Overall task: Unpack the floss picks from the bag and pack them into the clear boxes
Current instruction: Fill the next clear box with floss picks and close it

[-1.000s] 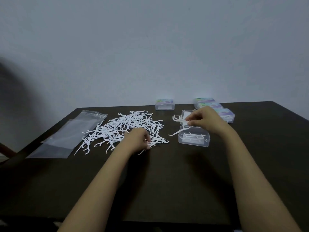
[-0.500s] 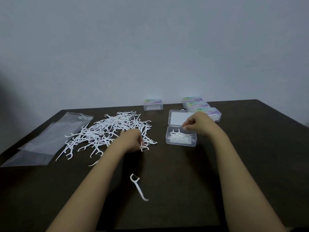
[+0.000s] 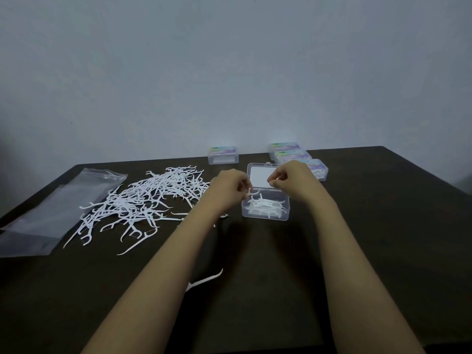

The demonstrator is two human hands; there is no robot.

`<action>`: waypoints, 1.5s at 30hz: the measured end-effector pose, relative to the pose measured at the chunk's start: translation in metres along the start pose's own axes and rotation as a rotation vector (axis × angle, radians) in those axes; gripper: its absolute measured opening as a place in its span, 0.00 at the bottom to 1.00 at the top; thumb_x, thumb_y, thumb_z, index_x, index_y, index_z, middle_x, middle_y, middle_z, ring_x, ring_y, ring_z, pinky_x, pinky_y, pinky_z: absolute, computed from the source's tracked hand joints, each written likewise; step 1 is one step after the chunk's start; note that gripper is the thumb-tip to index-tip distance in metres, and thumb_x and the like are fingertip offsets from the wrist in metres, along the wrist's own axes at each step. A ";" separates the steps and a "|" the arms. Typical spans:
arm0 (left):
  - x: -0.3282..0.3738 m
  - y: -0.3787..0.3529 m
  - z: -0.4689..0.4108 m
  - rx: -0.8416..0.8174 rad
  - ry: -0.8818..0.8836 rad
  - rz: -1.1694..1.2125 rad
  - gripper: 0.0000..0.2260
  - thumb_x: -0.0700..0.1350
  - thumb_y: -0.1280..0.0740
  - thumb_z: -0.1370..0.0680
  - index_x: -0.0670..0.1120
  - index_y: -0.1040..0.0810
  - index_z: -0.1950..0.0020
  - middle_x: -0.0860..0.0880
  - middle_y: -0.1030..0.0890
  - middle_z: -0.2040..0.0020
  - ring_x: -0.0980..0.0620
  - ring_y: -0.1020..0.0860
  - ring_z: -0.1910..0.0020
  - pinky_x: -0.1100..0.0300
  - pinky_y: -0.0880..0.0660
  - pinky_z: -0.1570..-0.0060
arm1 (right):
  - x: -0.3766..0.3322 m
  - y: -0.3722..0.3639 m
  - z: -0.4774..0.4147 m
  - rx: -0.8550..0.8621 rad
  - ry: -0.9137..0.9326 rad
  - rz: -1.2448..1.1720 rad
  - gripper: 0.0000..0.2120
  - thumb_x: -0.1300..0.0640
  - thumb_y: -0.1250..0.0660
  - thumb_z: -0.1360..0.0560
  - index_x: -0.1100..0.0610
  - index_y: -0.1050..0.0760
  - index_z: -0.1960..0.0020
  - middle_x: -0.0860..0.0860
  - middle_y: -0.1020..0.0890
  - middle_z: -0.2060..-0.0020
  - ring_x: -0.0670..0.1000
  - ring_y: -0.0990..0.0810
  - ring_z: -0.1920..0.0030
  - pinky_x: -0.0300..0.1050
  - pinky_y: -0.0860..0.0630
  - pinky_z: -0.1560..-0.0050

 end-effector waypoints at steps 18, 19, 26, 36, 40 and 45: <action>-0.046 0.048 0.039 -0.077 0.072 -0.090 0.04 0.42 0.28 0.28 0.44 0.20 0.57 0.49 0.21 0.62 0.51 0.22 0.59 0.58 0.25 0.56 | -0.054 -0.037 0.014 -0.109 0.297 0.098 0.10 0.58 0.37 0.23 0.58 0.20 0.45 0.54 0.18 0.48 0.48 0.23 0.53 0.40 0.29 0.49; -0.051 0.052 0.045 -0.099 0.074 -0.110 0.04 0.42 0.27 0.29 0.44 0.20 0.57 0.48 0.20 0.61 0.51 0.21 0.58 0.57 0.24 0.54 | -0.063 -0.046 0.017 -0.139 0.340 0.103 0.11 0.58 0.37 0.23 0.58 0.20 0.45 0.54 0.18 0.47 0.50 0.22 0.50 0.40 0.29 0.49; -0.060 0.055 0.086 -0.455 0.059 -0.070 0.08 0.42 0.26 0.30 0.50 0.24 0.65 0.52 0.22 0.66 0.58 0.25 0.67 0.64 0.29 0.60 | -0.085 -0.114 0.037 -0.252 0.381 0.279 0.27 0.51 0.40 0.23 0.57 0.41 0.27 0.59 0.33 0.35 0.58 0.37 0.33 0.50 0.37 0.35; -0.056 0.036 0.103 -0.654 0.068 -0.090 0.08 0.41 0.27 0.30 0.51 0.24 0.61 0.54 0.24 0.66 0.50 0.23 0.62 0.55 0.26 0.56 | -0.084 -0.108 0.040 -0.142 0.350 0.306 0.13 0.57 0.41 0.22 0.56 0.23 0.41 0.57 0.25 0.44 0.56 0.29 0.40 0.48 0.34 0.42; -0.060 0.035 0.099 -0.631 0.091 -0.111 0.08 0.40 0.28 0.29 0.51 0.24 0.63 0.53 0.23 0.66 0.50 0.23 0.62 0.54 0.25 0.54 | -0.082 -0.102 0.039 -0.140 0.321 0.276 0.10 0.60 0.40 0.25 0.57 0.21 0.49 0.56 0.23 0.47 0.57 0.26 0.43 0.48 0.32 0.44; -0.065 0.035 0.095 -0.591 0.112 -0.149 0.09 0.41 0.29 0.29 0.51 0.26 0.65 0.54 0.24 0.66 0.52 0.24 0.63 0.58 0.26 0.55 | -0.083 -0.099 0.034 -0.224 0.214 0.279 0.09 0.61 0.39 0.27 0.58 0.20 0.53 0.55 0.20 0.51 0.56 0.23 0.46 0.47 0.28 0.45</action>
Point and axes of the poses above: each hand's wrist, its own z-axis away from the middle knuckle, its own y-axis out of the back of the hand, x = y × z, the point moved 3 cm from there along -z, towards the middle knuckle
